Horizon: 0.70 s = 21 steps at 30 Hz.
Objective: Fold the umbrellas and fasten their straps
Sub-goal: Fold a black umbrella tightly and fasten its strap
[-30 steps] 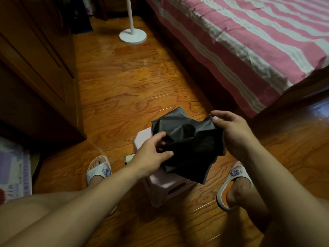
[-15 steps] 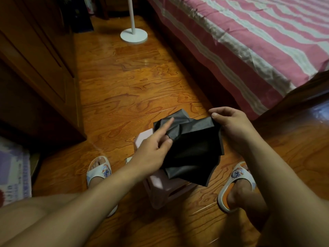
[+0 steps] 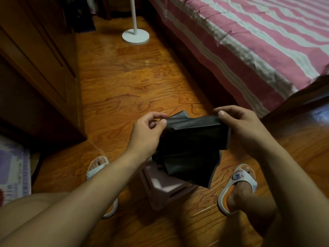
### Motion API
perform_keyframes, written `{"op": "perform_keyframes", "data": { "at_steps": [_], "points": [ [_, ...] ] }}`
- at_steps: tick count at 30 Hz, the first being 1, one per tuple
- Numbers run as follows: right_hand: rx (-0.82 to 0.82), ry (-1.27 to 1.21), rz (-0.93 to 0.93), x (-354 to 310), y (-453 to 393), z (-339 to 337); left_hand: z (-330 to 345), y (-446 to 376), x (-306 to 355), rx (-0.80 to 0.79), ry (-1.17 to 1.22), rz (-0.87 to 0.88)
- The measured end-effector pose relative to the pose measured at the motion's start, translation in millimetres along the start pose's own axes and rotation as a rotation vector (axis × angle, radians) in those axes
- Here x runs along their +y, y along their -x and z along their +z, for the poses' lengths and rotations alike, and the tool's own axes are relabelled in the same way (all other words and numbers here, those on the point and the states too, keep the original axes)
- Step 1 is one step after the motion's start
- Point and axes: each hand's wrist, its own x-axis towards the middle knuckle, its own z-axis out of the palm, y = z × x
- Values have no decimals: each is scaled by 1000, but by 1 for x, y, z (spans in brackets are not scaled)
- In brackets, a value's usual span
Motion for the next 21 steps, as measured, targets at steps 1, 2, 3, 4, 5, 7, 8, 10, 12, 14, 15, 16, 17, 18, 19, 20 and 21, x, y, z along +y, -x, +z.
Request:
{"op": "perform_keyframes", "data": {
  "at_steps": [1, 2, 3, 4, 5, 7, 8, 10, 12, 14, 15, 16, 17, 18, 19, 20, 21],
  "points": [
    [-7, -2, 5, 1, 0, -1, 0, 1, 2, -17, 49, -1],
    [-17, -7, 6, 1, 0, -3, 1, 2, 3, -39, 106, -16],
    [-28, -7, 0, 1, 0, -5, 2, 4, 3, -61, 152, -35],
    [-34, -6, -12, 1, 1, -6, 3, 5, 3, -76, 177, -44],
    [-29, -7, -24, 1, 1, -7, 3, 6, 2, -83, 178, -46],
    [14, -24, -50, 2, 1, -9, 3, 8, 1, -94, 163, -61],
    [40, -35, -58, 3, 0, -10, 4, 9, 1, -103, 152, -74],
    [59, -51, -60, 5, -1, -9, 4, 12, 2, -119, 99, -65],
    [64, -66, -53, 5, -2, -7, 5, 14, 3, -110, 44, -14],
    [76, -87, -44, 5, -2, -6, 6, 15, 4, -117, 42, 16],
    [79, -95, -38, 4, -3, -6, 7, 15, 4, -148, 45, 18],
    [79, -99, -34, 3, -3, -5, 7, 14, 3, -185, 37, 19],
    [76, -102, -33, 2, -2, -4, 7, 14, 3, -211, 16, 22],
    [73, -104, -34, 2, -2, -3, 8, 13, 2, -217, -6, 22],
    [74, -104, -34, 2, -3, -3, 8, 12, 2, -204, -36, 17],
    [81, -100, -33, 2, -3, -2, 8, 12, 1, -171, -87, 9],
    [92, -93, -32, 2, -3, -3, 7, 13, 0, -127, -153, 5]
  ]
}}
